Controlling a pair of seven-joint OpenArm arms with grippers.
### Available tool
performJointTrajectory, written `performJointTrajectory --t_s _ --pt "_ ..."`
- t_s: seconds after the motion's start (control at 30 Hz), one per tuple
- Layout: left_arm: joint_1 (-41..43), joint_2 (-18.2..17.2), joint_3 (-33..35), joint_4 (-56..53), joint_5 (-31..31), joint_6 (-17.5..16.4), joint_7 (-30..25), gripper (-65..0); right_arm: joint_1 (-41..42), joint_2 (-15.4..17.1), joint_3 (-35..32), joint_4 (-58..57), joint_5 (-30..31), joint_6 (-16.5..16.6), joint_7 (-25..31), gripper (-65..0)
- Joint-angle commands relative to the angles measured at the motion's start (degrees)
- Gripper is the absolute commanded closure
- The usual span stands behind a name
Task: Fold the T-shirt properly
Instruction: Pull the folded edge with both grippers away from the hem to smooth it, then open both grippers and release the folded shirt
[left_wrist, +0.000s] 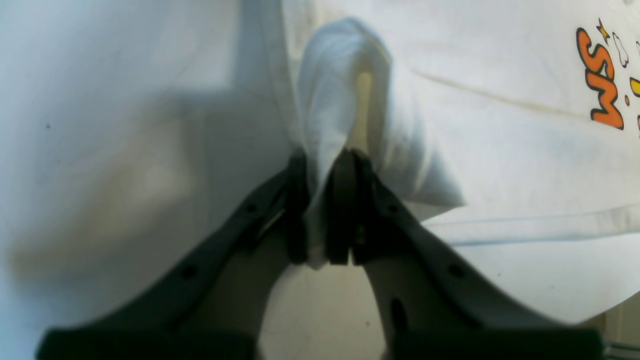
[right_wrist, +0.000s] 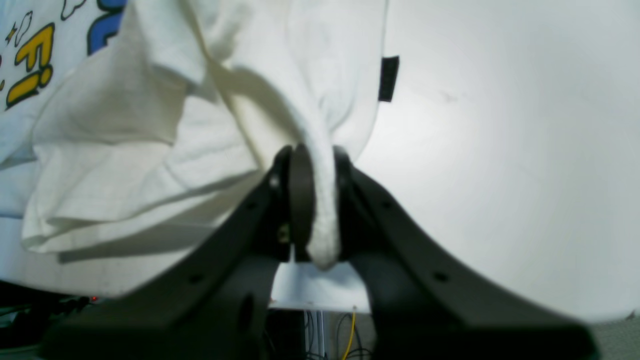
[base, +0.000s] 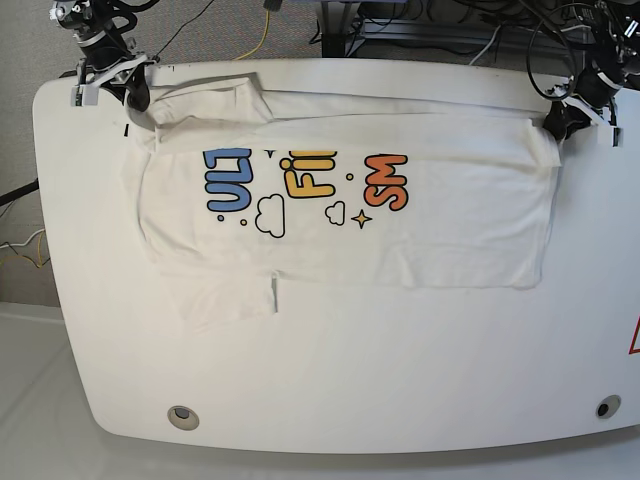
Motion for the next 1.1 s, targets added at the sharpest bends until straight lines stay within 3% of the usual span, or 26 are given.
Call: performJointTrajectory --t_s 0.0,0.27,0.37,0.5,0.57,0.73,1.07 --pt "2.1 0.4 -1.0 -1.5 13.6 4.0 12.9 -6.7 -0.7 0.1 -0.1 0.5 -5.5 -2.2 -6.4 -2.8" --pt "1.7 0.1 -3.1 0.8 13.4 4.0 13.1 -7.7 0.2 0.2 0.2 5.2 -5.5 -2.2 -6.4 -3.1" --pt "1.7 0.1 -3.1 3.3 13.4 4.0 13.1 -12.2 0.2 0.2 0.2 7.3 -5.5 -2.2 -6.5 -4.9" --pt "1.7 0.4 -4.0 6.8 13.4 4.0 13.2 -21.5 0.2 0.2 0.0 8.8 -5.4 -2.2 -6.5 -14.6" --pt "1.7 0.8 -5.0 8.3 13.4 4.0 13.2 -25.6 0.2 0.2 0.0 8.8 -5.4 -2.2 -6.5 -22.4" --pt "1.7 1.9 -5.6 10.5 13.5 4.0 13.2 -27.6 0.7 0.2 0.2 8.8 -5.4 -2.2 -6.5 -37.4" --pt "0.8 1.9 -5.6 10.7 13.4 4.0 13.2 -28.0 0.6 0.2 0.3 8.8 -5.3 -2.2 -6.5 -37.3"
